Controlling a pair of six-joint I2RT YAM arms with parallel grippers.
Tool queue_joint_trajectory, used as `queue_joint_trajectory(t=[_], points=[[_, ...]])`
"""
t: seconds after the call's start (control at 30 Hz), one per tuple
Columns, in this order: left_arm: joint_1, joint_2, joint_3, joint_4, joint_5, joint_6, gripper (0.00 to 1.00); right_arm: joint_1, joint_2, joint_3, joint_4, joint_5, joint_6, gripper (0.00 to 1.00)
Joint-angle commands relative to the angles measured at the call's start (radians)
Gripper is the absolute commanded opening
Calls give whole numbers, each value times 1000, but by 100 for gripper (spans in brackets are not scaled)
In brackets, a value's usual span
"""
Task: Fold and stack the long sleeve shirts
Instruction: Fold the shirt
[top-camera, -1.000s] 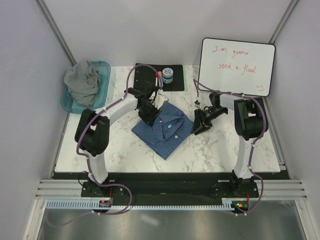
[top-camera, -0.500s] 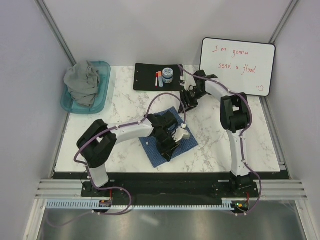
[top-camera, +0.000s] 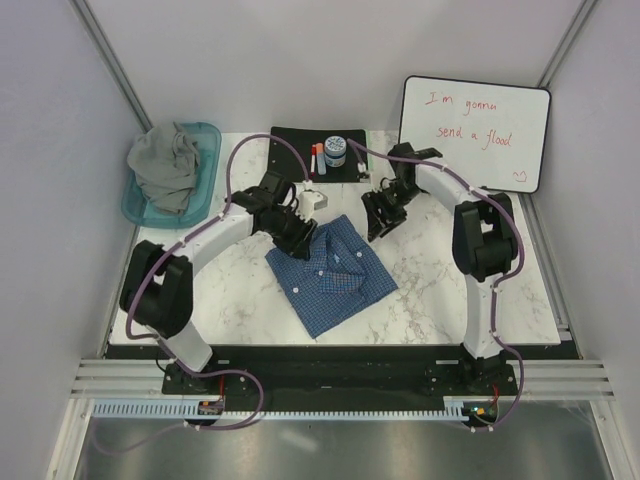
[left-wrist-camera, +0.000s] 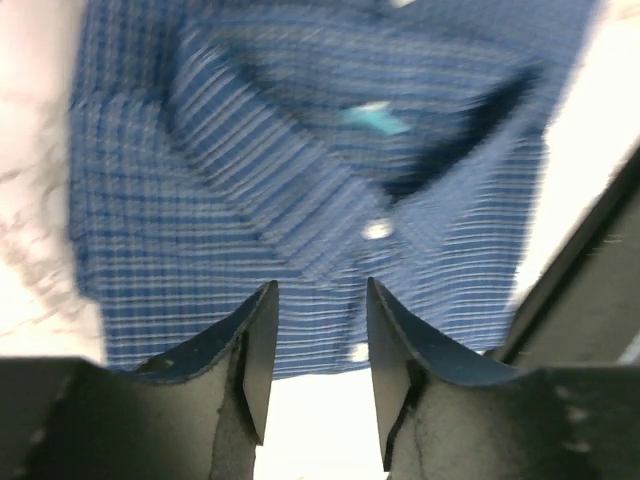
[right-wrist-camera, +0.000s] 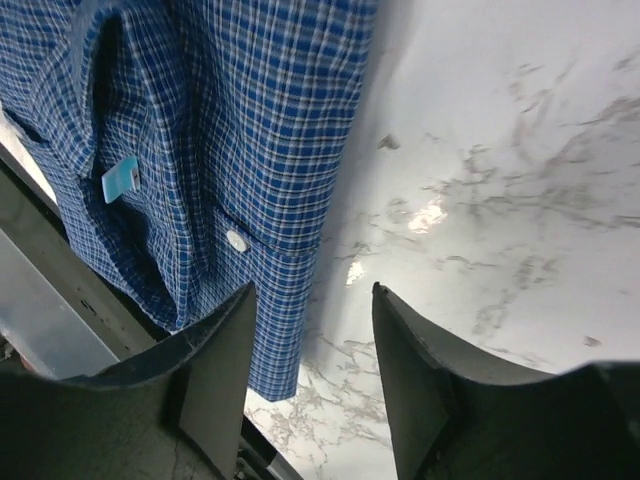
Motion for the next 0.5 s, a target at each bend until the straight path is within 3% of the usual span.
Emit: queue_joint_trajectory(t=[0.0,0.23,0.33,0.47], points=[[16,79,-38,12,-118,135,44,27,-35,-99,-27,5,-36,53],[6,101,-175,-2,-96,162,35,53,48,-110,-5,44,-53,37],[-62,40,-252,-17,-7,161,33,64,132,-21,-2,62,-51,26],[-274,-55,-281,-25,15,152,32,92,250,183,-25,44,-80,17]])
